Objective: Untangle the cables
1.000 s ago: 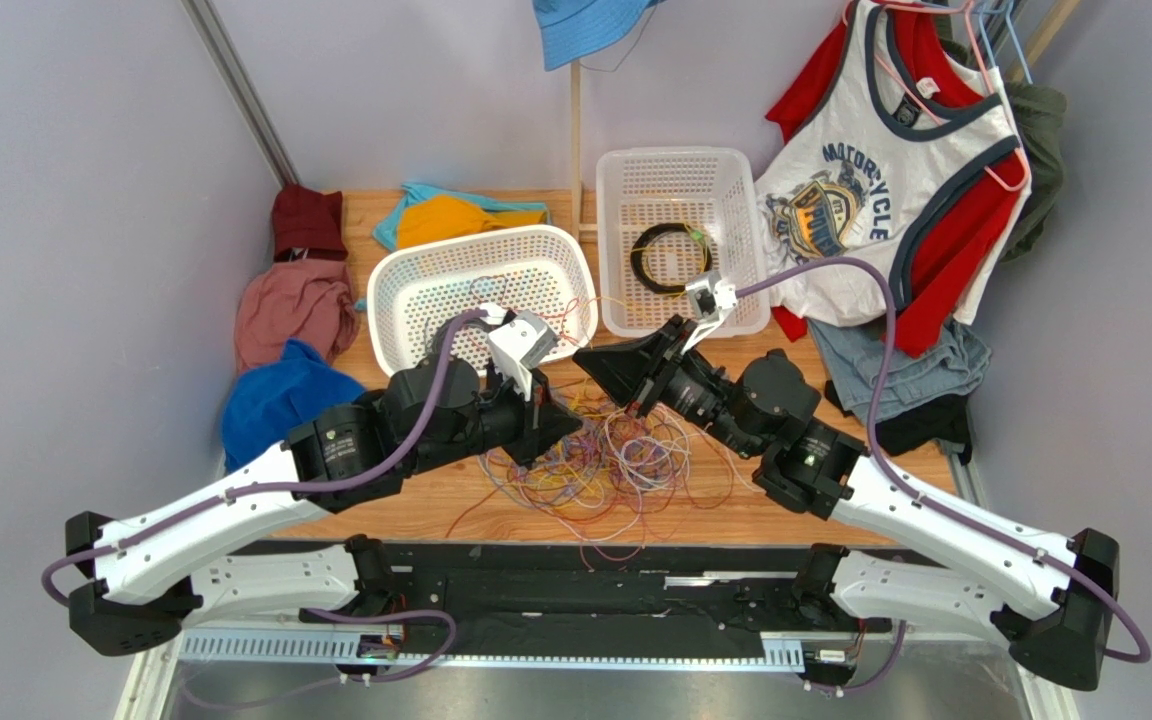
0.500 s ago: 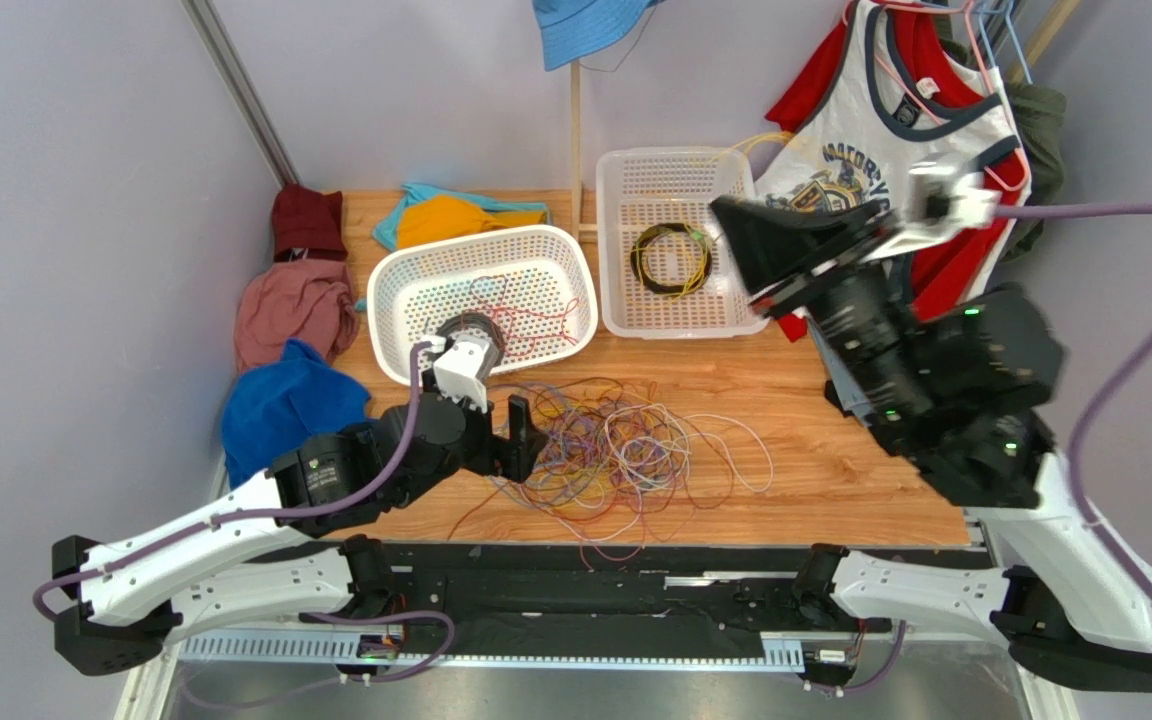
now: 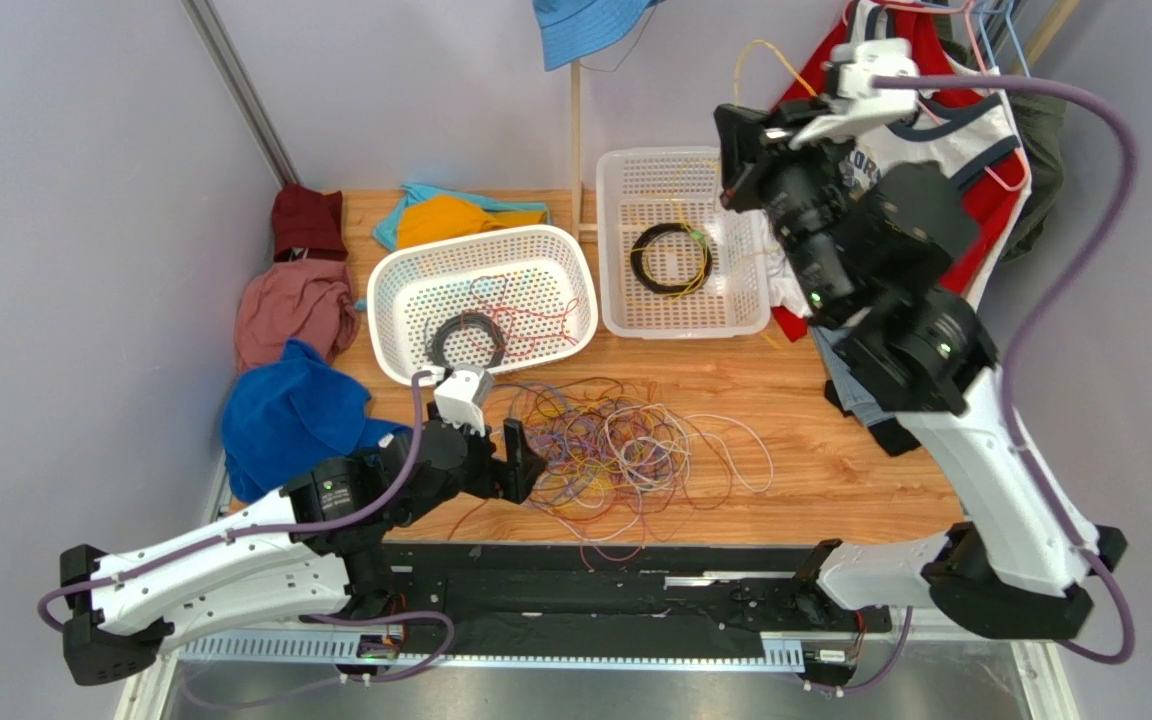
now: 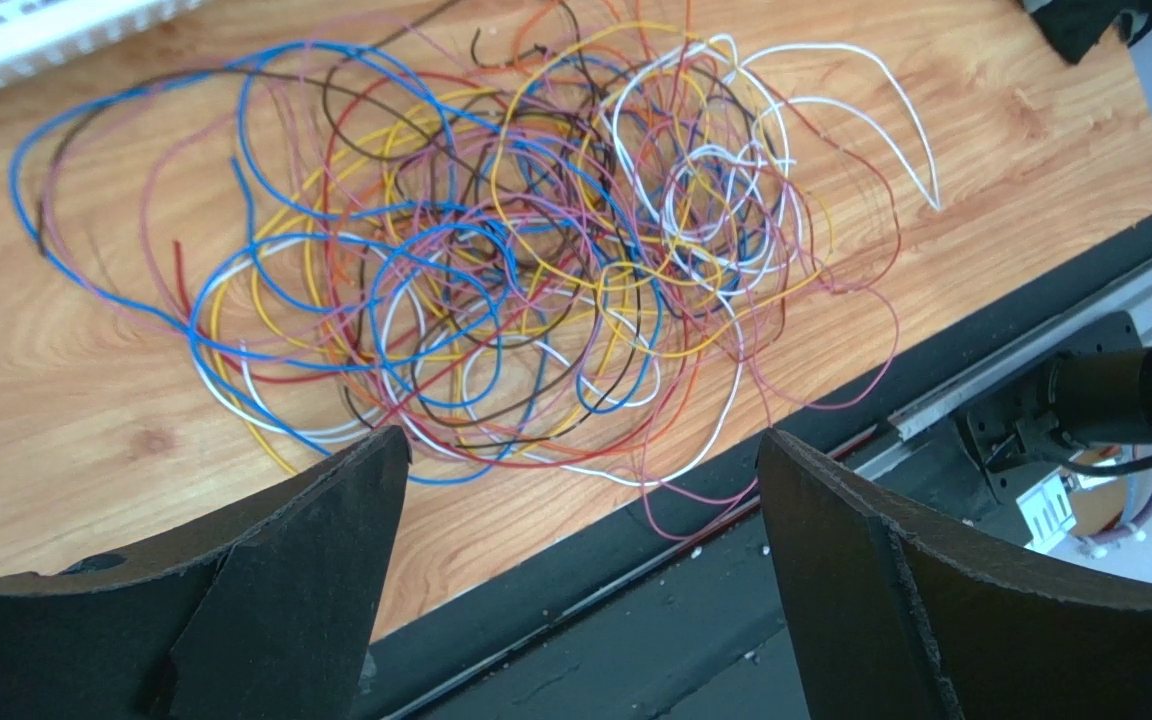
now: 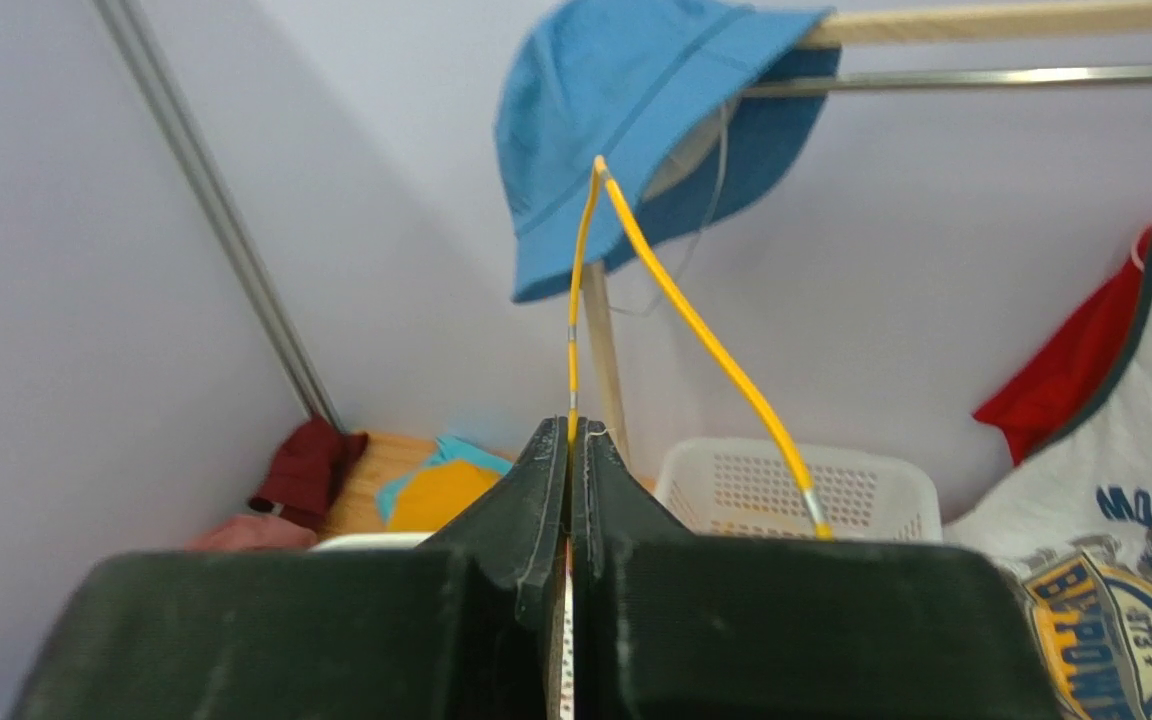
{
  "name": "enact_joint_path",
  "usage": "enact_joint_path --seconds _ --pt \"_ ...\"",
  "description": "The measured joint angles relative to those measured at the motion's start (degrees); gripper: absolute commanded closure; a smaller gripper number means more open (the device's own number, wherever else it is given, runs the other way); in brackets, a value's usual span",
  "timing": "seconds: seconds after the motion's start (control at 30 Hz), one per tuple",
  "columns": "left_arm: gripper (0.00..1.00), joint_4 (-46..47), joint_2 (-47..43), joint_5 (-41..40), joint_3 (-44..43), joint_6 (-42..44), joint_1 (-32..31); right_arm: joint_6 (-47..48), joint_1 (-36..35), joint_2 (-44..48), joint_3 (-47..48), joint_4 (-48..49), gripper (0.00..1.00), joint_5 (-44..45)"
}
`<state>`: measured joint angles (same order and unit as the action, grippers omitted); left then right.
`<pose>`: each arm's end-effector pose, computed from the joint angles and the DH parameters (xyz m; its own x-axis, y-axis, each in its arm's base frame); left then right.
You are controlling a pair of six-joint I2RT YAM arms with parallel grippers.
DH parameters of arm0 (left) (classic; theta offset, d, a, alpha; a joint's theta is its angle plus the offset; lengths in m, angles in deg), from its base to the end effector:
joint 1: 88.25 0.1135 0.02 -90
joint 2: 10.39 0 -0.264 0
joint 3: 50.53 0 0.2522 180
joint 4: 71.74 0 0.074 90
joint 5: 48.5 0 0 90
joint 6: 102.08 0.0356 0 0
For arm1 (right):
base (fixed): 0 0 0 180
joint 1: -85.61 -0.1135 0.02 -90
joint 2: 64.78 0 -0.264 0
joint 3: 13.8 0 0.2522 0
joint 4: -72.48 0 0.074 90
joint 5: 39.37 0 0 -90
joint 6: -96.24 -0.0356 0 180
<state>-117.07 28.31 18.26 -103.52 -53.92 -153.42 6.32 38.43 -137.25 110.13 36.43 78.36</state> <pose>0.0757 -0.1300 0.2858 -0.6229 -0.1134 -0.7741 0.3711 0.8282 -0.4200 0.1476 0.1350 0.5905 0.1811 0.1936 -0.9642 -0.3441 0.9309 0.1223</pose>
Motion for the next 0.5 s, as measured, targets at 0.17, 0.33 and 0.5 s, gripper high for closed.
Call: enact_joint_path --seconds 0.17,0.33,0.5 --pt "0.06 2.21 -0.04 2.03 4.15 -1.77 0.00 -5.20 9.73 -5.49 -4.50 -1.49 1.00 -3.43" --pt "0.07 4.50 -0.46 3.45 7.23 -3.08 0.00 -10.56 17.88 -9.64 -9.94 -0.61 1.00 -6.45" --pt "0.07 6.80 -0.74 4.31 9.53 -3.96 0.00 -12.96 22.60 -15.91 -10.32 2.32 1.00 -8.74"
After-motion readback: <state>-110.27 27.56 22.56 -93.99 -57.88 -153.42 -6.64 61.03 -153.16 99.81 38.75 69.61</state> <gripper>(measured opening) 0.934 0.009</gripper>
